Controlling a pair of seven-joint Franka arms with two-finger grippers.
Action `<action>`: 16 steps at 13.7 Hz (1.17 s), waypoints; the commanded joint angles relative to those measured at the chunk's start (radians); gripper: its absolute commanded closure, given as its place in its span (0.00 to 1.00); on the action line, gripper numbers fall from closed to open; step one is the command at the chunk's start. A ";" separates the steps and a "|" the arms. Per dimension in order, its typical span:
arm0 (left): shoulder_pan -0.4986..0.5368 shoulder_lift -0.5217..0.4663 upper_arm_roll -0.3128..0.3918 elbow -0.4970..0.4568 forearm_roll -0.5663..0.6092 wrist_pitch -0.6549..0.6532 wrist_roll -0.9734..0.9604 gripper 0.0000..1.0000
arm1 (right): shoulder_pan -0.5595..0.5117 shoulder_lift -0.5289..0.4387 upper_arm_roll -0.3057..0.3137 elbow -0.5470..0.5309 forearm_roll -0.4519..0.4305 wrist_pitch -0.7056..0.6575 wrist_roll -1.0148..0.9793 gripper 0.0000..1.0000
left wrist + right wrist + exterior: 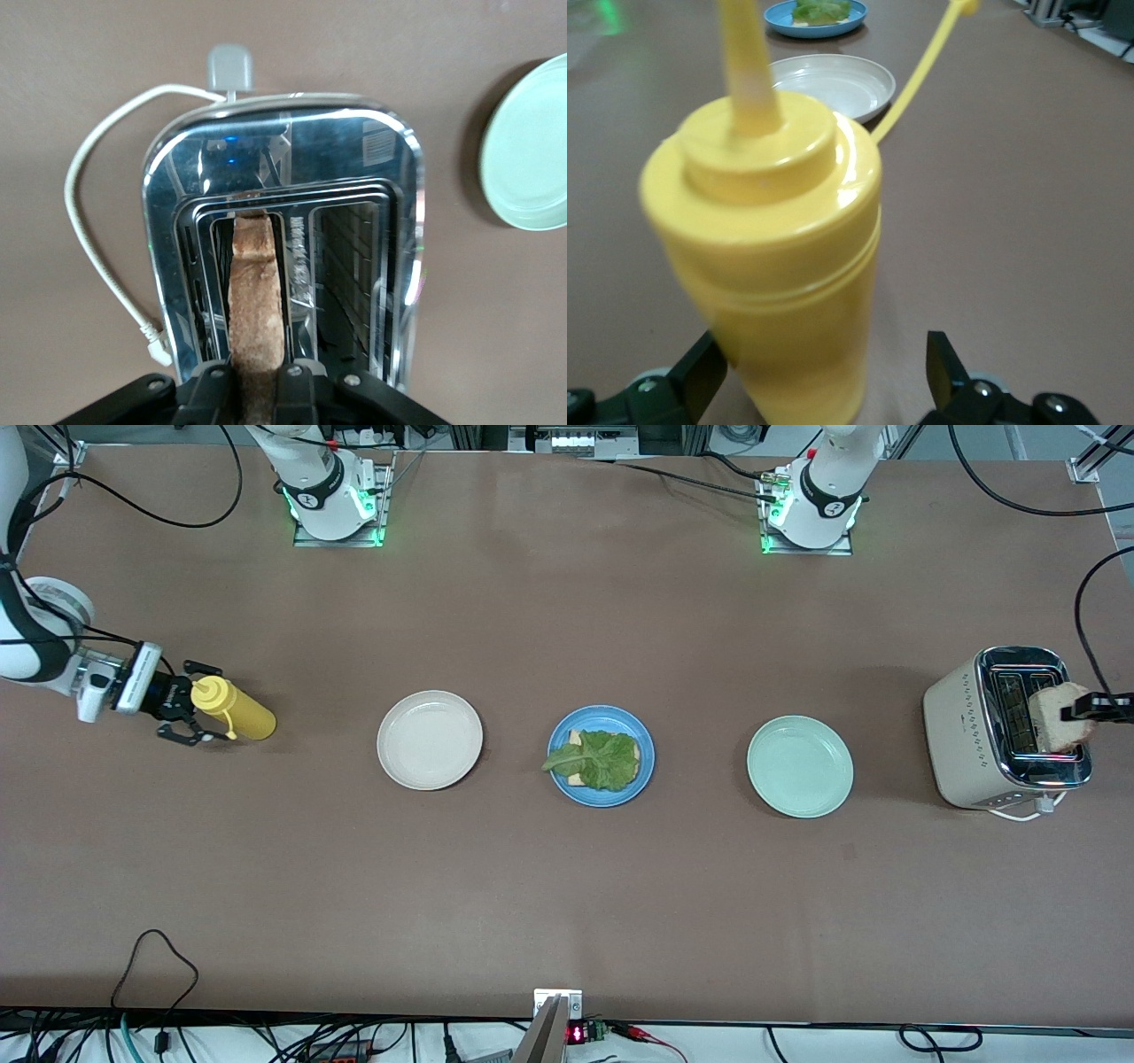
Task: Make sandwich in blue plate with both arms
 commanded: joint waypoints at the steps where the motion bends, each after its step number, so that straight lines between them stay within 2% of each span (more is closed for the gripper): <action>1: 0.001 -0.052 -0.043 0.156 -0.017 -0.196 0.009 0.99 | -0.067 0.004 0.025 0.061 0.002 -0.037 -0.002 0.00; 3: 0.004 -0.056 -0.132 0.207 -0.083 -0.326 0.003 0.99 | -0.088 0.000 0.023 0.104 -0.026 -0.065 -0.002 0.00; 4: 0.003 -0.065 -0.158 0.200 -0.133 -0.342 0.000 0.99 | -0.095 0.000 0.020 0.126 -0.032 -0.073 0.001 0.00; 7: -0.011 -0.046 -0.304 0.120 -0.229 -0.303 -0.069 0.99 | -0.112 0.000 0.017 0.198 -0.111 -0.122 0.116 0.00; 9: -0.037 -0.030 -0.385 0.019 -0.364 -0.205 -0.156 0.99 | -0.112 -0.002 0.017 0.257 -0.115 -0.163 0.206 0.00; 10: -0.078 -0.015 -0.402 -0.010 -0.412 -0.145 -0.187 0.99 | -0.112 -0.006 0.017 0.281 -0.115 -0.189 0.257 0.00; 12: -0.197 0.051 -0.404 -0.020 -0.492 -0.021 -0.254 0.99 | -0.112 -0.029 0.019 0.325 -0.113 -0.240 0.387 0.00; 14: -0.274 0.120 -0.404 -0.046 -0.588 0.105 -0.302 0.99 | -0.109 -0.069 0.022 0.362 -0.115 -0.265 0.502 0.00; 16: -0.334 0.160 -0.404 -0.096 -0.676 0.232 -0.305 0.99 | -0.075 -0.115 0.023 0.412 -0.165 -0.294 0.622 0.00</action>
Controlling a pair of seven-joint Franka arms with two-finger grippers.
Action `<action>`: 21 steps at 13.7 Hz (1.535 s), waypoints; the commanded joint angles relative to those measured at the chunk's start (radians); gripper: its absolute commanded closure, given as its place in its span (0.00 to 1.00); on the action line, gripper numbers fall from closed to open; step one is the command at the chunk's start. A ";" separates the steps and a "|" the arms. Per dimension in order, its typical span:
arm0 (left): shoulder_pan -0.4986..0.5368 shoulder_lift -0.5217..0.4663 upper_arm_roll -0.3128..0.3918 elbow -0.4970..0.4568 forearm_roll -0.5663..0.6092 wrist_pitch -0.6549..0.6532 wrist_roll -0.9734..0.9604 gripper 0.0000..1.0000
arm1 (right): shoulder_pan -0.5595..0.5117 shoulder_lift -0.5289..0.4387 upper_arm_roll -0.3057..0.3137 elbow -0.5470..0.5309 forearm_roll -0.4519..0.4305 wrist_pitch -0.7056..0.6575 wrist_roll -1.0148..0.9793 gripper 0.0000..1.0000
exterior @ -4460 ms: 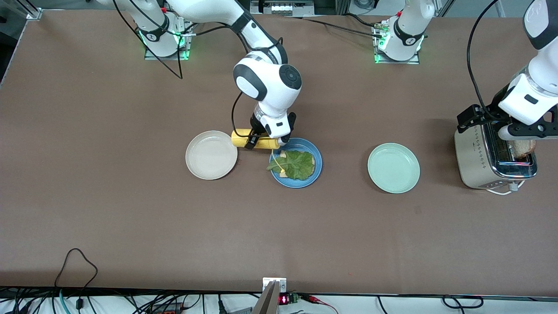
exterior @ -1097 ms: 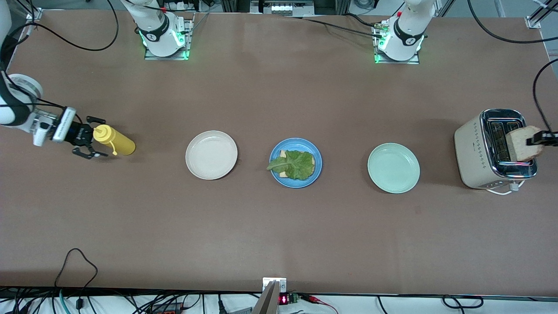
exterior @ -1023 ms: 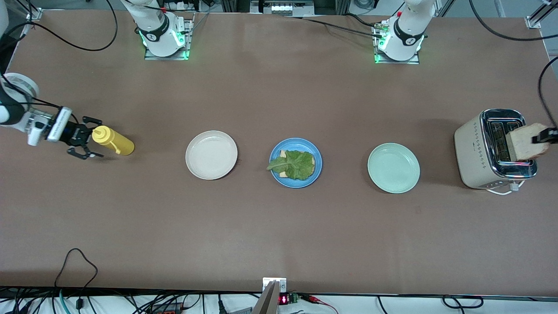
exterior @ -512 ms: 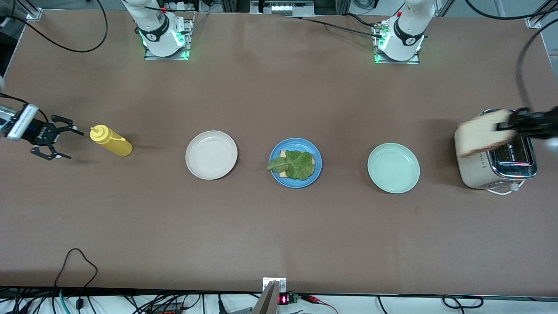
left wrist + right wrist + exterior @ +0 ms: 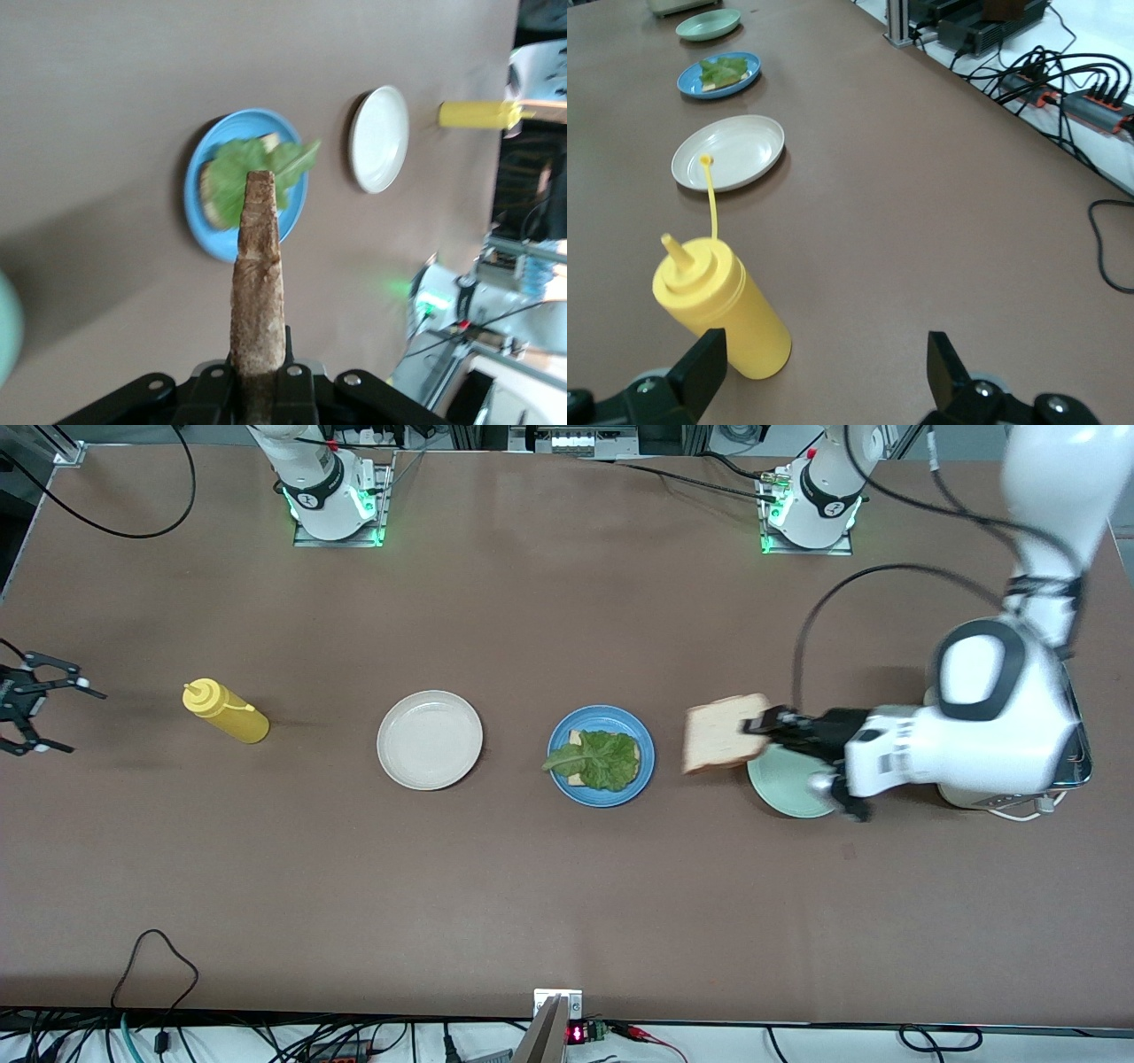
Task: Make sandwich in blue plate with both arms
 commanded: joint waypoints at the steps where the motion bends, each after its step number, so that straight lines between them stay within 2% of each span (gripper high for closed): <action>1: -0.058 0.049 0.001 -0.052 -0.110 0.139 -0.004 0.99 | 0.046 -0.084 0.012 0.060 -0.083 -0.057 0.203 0.00; 6: -0.164 0.117 -0.001 -0.112 -0.217 0.339 0.051 0.99 | 0.242 -0.211 -0.002 0.141 -0.203 -0.131 0.599 0.00; 10: -0.178 0.158 -0.001 -0.122 -0.291 0.390 0.154 0.99 | 0.547 -0.320 -0.122 0.144 -0.292 -0.137 1.032 0.00; 13: -0.178 0.196 -0.001 -0.122 -0.320 0.402 0.220 0.99 | 0.694 -0.354 -0.145 0.144 -0.423 -0.139 1.300 0.00; 16: -0.178 0.235 -0.001 -0.122 -0.358 0.404 0.295 0.97 | 0.823 -0.368 -0.207 0.140 -0.529 -0.189 1.529 0.00; 18: -0.178 0.264 0.001 -0.108 -0.374 0.405 0.323 0.89 | 0.862 -0.365 -0.232 0.127 -0.560 -0.199 1.632 0.00; 19: -0.180 0.284 0.001 -0.100 -0.374 0.426 0.323 0.81 | 0.868 -0.362 -0.231 0.121 -0.583 -0.199 1.667 0.00; 20: -0.183 0.291 0.001 -0.100 -0.371 0.457 0.326 0.67 | 0.895 -0.359 -0.232 0.114 -0.632 -0.199 1.718 0.00; 21: -0.202 0.292 0.001 -0.099 -0.374 0.477 0.326 0.40 | 0.931 -0.357 -0.231 0.103 -0.673 -0.199 1.796 0.00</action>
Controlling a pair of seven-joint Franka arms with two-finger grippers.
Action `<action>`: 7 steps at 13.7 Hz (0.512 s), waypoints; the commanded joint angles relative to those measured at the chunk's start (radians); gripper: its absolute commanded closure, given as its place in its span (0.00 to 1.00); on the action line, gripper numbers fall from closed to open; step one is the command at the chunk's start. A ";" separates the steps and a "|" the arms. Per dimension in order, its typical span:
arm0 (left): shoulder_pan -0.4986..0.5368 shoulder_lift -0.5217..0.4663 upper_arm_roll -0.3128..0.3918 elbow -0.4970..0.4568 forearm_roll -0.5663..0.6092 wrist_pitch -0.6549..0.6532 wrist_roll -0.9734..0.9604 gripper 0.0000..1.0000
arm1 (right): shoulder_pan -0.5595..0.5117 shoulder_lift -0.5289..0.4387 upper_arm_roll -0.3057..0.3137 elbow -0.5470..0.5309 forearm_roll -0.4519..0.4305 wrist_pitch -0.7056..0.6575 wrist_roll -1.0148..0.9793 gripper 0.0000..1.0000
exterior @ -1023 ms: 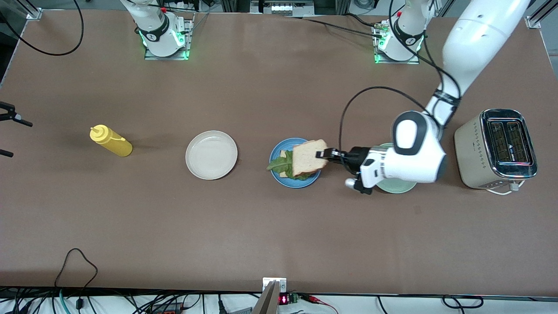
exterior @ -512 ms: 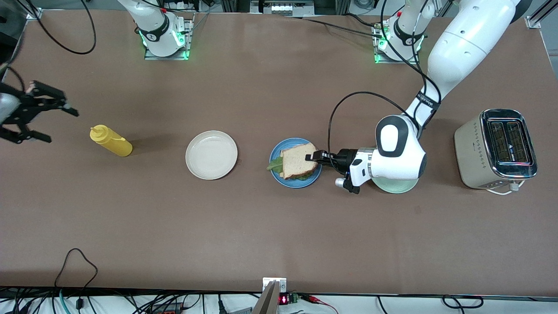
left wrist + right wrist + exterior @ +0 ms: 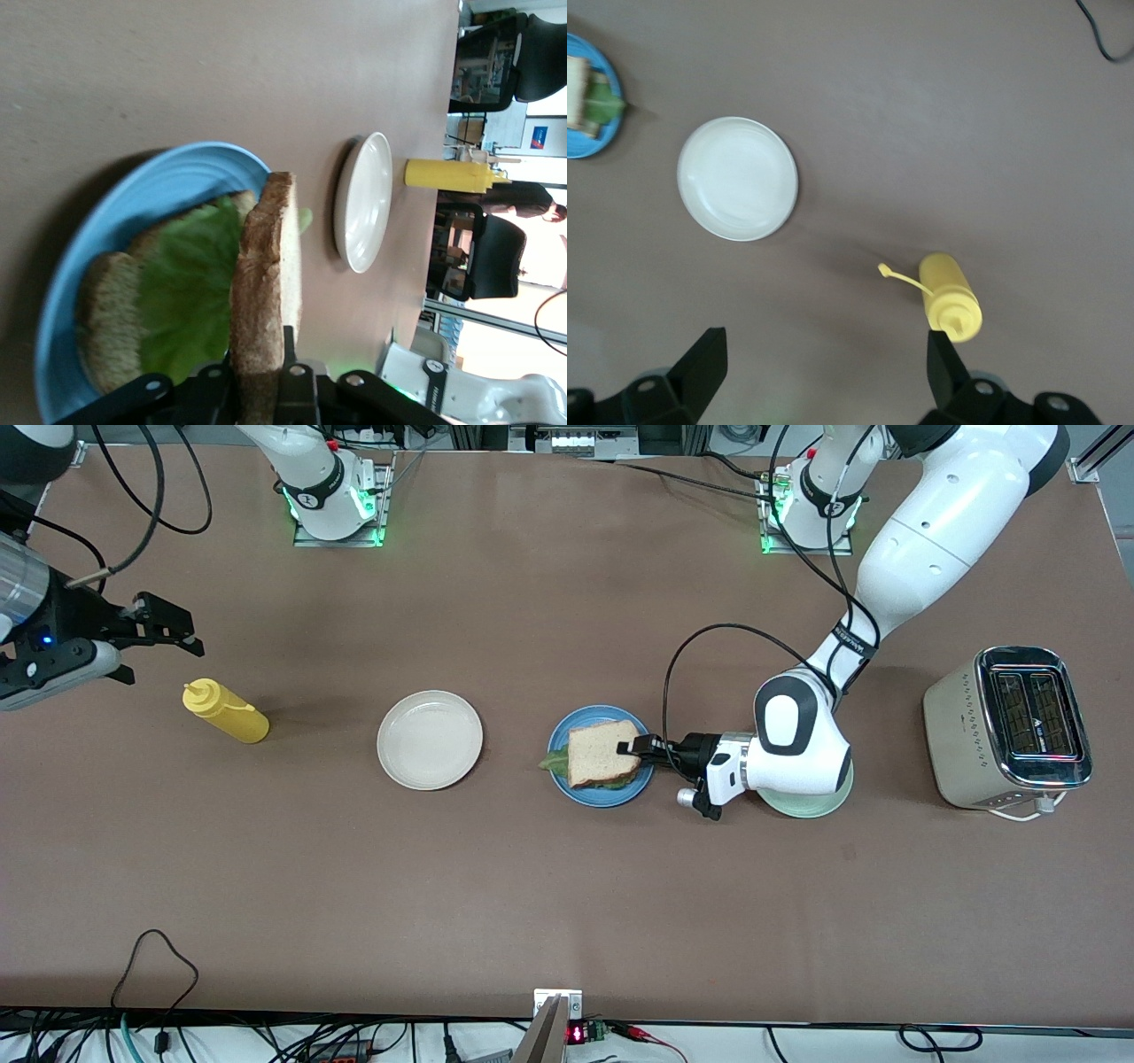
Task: Make sandwich in blue plate with both arms
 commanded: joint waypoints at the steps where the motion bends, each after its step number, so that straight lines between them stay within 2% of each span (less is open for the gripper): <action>1: -0.025 0.017 -0.003 0.019 -0.032 0.049 0.032 0.33 | 0.075 -0.006 -0.016 -0.032 -0.075 -0.011 0.183 0.00; 2: -0.025 0.015 -0.003 0.019 -0.031 0.058 0.032 0.05 | 0.075 -0.003 -0.016 -0.037 -0.075 -0.015 0.222 0.00; 3: -0.020 0.009 -0.003 0.017 -0.028 0.058 0.034 0.00 | 0.076 0.009 -0.016 -0.036 -0.074 -0.028 0.234 0.00; 7: 0.001 -0.058 0.002 0.001 -0.015 0.043 0.031 0.00 | 0.044 0.039 -0.021 -0.011 -0.060 -0.044 0.221 0.00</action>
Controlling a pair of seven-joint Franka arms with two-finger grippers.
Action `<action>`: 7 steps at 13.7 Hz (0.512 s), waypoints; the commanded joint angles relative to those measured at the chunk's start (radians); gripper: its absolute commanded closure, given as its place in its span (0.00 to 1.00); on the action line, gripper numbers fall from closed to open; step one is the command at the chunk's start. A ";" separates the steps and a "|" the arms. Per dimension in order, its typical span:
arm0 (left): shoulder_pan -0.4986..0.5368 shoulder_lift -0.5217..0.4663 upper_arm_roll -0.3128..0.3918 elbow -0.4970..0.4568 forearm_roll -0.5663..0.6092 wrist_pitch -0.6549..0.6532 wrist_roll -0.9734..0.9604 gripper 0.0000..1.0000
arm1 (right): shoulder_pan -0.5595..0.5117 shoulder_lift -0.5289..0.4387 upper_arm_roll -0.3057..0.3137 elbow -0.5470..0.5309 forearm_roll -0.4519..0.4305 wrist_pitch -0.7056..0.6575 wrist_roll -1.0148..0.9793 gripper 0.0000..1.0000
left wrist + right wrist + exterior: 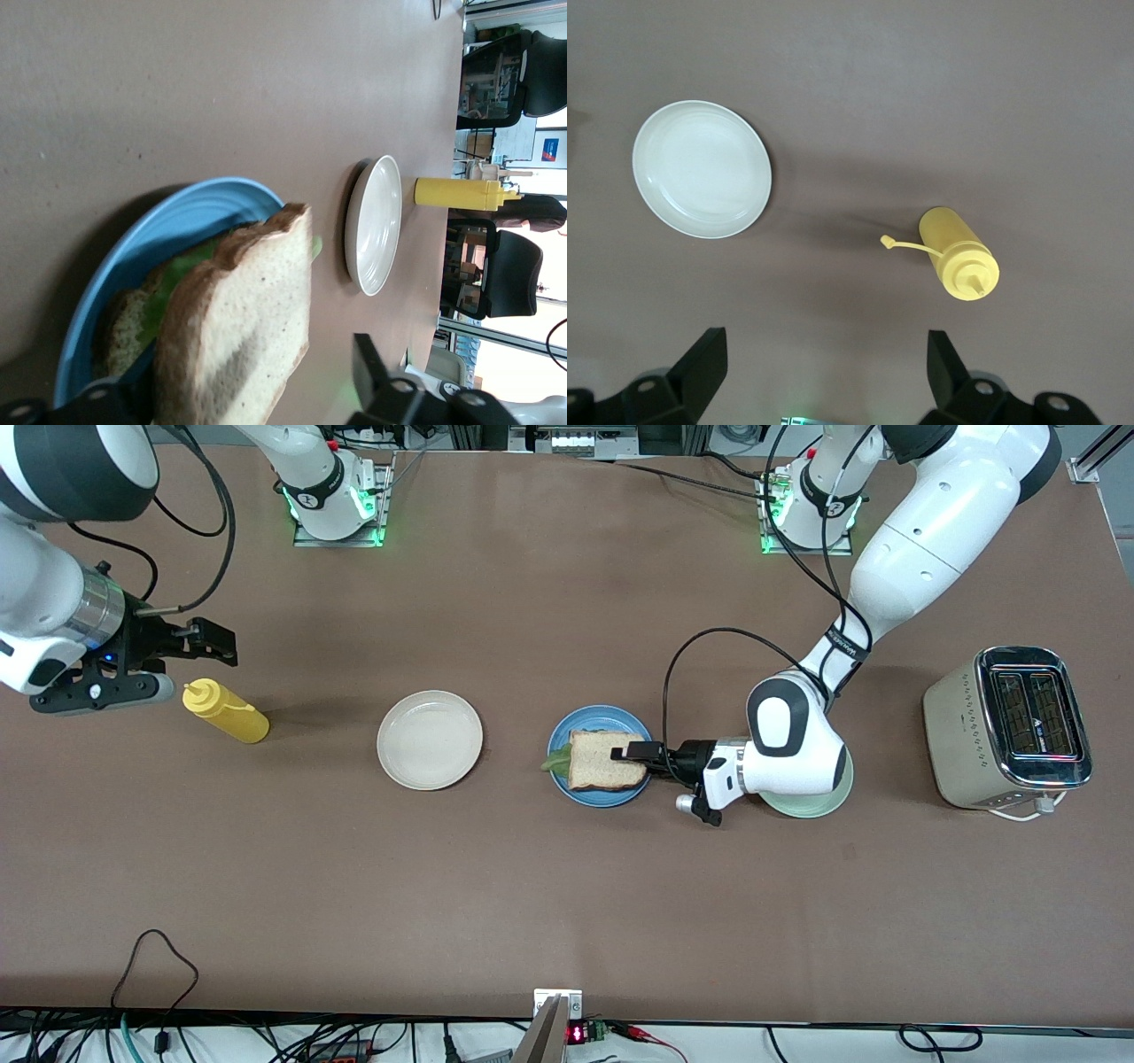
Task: Make sandwich in blue plate with both arms
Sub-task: 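Open the left gripper on the sandwich while the right gripper withdraws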
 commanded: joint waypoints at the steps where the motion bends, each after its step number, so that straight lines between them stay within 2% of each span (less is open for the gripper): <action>1: 0.009 -0.076 0.003 -0.023 -0.015 -0.010 0.020 0.00 | -0.024 0.008 -0.007 0.045 0.001 -0.049 0.007 0.00; 7: 0.009 -0.185 0.003 -0.137 -0.017 0.004 0.020 0.00 | -0.030 0.006 -0.013 0.034 -0.004 -0.100 0.027 0.00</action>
